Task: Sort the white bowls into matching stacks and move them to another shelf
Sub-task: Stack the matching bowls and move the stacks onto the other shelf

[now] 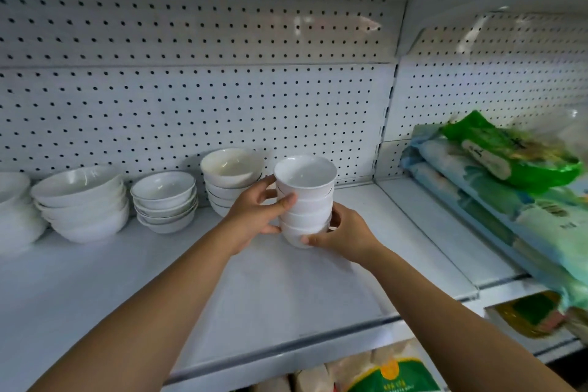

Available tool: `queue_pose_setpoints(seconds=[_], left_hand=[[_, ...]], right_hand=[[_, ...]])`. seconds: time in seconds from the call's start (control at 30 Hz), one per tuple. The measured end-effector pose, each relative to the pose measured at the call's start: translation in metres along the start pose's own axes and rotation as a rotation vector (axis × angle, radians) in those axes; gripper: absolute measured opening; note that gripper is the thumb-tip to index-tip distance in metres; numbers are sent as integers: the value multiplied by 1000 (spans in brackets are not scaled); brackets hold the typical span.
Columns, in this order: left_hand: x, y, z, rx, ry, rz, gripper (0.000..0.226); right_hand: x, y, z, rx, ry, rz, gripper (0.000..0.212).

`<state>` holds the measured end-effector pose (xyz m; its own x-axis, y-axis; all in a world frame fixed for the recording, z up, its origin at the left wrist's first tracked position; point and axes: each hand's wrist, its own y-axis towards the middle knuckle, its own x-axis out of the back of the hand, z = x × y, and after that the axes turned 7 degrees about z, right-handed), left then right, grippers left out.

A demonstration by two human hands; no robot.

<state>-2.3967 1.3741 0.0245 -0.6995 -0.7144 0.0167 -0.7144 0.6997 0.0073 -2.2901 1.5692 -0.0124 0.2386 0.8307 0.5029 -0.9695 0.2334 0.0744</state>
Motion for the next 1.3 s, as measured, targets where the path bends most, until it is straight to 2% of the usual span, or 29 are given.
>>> queue_pose_setpoints(seconds=[0.1,0.2,0.4,0.47,0.63,0.83,0.93,1.13,1.3], left_hand=[[-2,8,5,-37,99,-95,74],[1,4,20,-114,384,-202,45],[19,-32,52,-52,1074,-233,63],[25,-44,60,-71,1189,-238,73],[33,-58,65,-33,1142,-373,59],[33,-57,64,-10,1138,-366,42],[32,-57,63,8,1159,-356,44],[31,-81,51,66,1072,-197,88],[34,-132,45,-38,1026,-256,65]], right_hand=[[0,18,0,-15,2,-9,68],[-2,36,-1,-42,-9,-36,73],[-14,63,0,-92,-11,-111,81],[-16,67,2,-120,1,-122,86],[-17,74,7,-168,-52,-121,82],[-18,78,13,-191,-125,-134,78],[-19,74,17,-205,-164,-126,78],[-24,25,27,-235,-206,-39,79],[-36,-55,36,-83,-273,-57,74]])
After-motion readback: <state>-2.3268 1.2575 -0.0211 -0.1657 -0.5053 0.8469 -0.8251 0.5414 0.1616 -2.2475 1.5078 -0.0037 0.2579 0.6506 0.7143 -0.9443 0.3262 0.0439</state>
